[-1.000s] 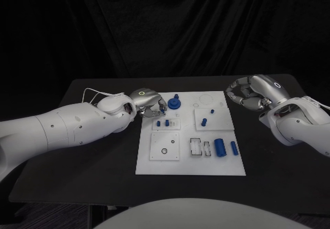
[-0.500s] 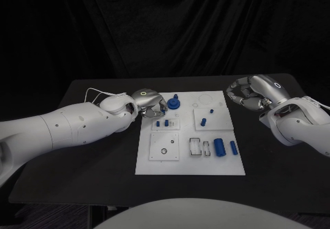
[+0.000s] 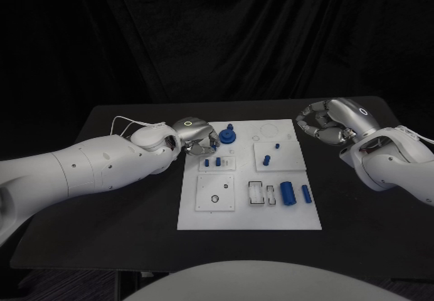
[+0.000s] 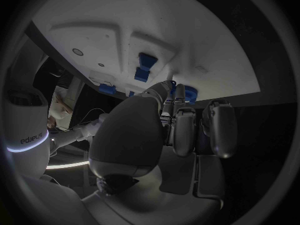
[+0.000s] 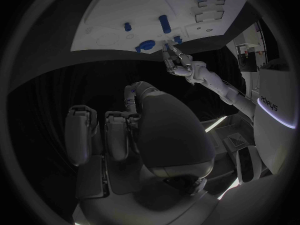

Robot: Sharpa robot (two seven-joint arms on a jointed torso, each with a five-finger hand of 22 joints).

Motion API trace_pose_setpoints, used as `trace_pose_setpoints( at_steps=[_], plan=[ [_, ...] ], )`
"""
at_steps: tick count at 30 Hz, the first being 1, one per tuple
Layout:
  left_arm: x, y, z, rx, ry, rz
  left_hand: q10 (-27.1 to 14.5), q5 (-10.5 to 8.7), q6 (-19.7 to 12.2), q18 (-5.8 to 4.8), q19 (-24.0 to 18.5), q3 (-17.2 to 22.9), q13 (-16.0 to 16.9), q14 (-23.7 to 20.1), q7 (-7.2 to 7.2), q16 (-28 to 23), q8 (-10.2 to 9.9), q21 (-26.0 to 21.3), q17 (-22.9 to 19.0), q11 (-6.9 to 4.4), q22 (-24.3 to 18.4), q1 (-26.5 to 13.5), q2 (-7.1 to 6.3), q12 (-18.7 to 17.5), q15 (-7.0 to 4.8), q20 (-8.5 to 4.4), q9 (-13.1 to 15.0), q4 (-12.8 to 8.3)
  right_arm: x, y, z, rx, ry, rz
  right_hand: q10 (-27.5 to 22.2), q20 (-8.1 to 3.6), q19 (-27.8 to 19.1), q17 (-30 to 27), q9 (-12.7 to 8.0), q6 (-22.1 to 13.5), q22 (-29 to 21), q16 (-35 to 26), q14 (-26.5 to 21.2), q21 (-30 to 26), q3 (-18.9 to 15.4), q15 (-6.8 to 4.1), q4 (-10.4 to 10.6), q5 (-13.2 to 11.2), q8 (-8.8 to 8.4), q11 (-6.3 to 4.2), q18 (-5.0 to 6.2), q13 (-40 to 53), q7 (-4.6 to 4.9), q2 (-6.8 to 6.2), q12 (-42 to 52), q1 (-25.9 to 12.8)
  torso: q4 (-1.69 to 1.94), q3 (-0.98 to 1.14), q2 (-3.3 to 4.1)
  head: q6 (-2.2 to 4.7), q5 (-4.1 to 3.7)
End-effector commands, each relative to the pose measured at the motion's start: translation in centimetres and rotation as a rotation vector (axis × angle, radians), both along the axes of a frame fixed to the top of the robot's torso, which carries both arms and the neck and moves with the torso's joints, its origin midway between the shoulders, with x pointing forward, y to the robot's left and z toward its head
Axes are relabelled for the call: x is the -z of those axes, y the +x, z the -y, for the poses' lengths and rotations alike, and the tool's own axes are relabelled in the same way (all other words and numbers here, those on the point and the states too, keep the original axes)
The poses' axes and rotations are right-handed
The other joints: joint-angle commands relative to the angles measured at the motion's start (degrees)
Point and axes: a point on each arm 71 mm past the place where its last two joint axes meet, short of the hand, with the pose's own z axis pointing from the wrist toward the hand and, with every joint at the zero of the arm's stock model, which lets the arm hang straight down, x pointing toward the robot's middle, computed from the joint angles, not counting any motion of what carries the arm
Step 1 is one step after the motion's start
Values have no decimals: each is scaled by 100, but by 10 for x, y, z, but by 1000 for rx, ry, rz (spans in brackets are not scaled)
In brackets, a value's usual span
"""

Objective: Assemble the parts on the task board

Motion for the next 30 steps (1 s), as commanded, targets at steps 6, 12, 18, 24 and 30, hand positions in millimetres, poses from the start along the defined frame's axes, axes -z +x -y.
trace_pose_setpoints(
  at_steps=[6,12,18,24,30],
  plan=[
    [4,-3,3,11,13,-28,46,-29,-54,-38,-42,36,-4,-12,11,-27,-31,-41,-17,3,1032,-19,-50,-37,17,-13,-10,-10,1,0,-1,-1,-1,-3,482,27,247,1304,-5,30,1267,-22,544,-28,24,35,-3,20,22,6,47,1372,-6,-13,-8,-36,2,-1,0,1,-4],
    [5,-4,5,16,13,-34,46,-31,-57,-36,-46,37,-4,-17,12,-31,-33,-48,-24,4,1030,-20,-51,-40,19,-12,-11,-10,1,0,-1,-1,-1,-2,483,26,247,1305,-7,31,1267,-22,544,-28,28,34,-10,20,23,5,47,1374,-6,-17,-7,-32,12,-1,-4,1,-31],
    [6,-4,6,21,11,-35,43,-35,-63,-34,-54,39,-4,-25,12,-39,-37,-63,-38,5,1026,-24,-51,-47,21,-11,-14,-11,1,0,-1,-1,-1,-3,483,26,247,1305,-7,31,1267,-22,544,-28,28,34,-11,20,23,5,47,1374,-6,-18,-7,-32,7,-1,-4,1,-27],
    [6,-4,8,22,12,-36,32,-45,-85,-28,-71,44,-6,-42,6,-51,-46,-92,-56,6,1019,-33,-55,-66,26,-6,-22,-15,1,0,-2,-1,-1,-4,483,26,247,1305,-7,31,1267,-22,544,-28,28,34,-11,20,23,5,47,1374,-6,-18,-7,-32,5,-2,-3,1,-26],
    [8,-3,8,21,15,-40,19,-54,-109,-22,-88,52,-7,-70,0,-79,-54,-122,-107,9,1011,-40,-57,-86,29,-2,-31,-18,1,0,-2,0,-2,-6,483,26,247,1305,-7,31,1267,-22,544,-28,28,34,-11,20,23,5,47,1374,-6,-18,-7,-32,5,-2,-1,1,-31]
  ],
)
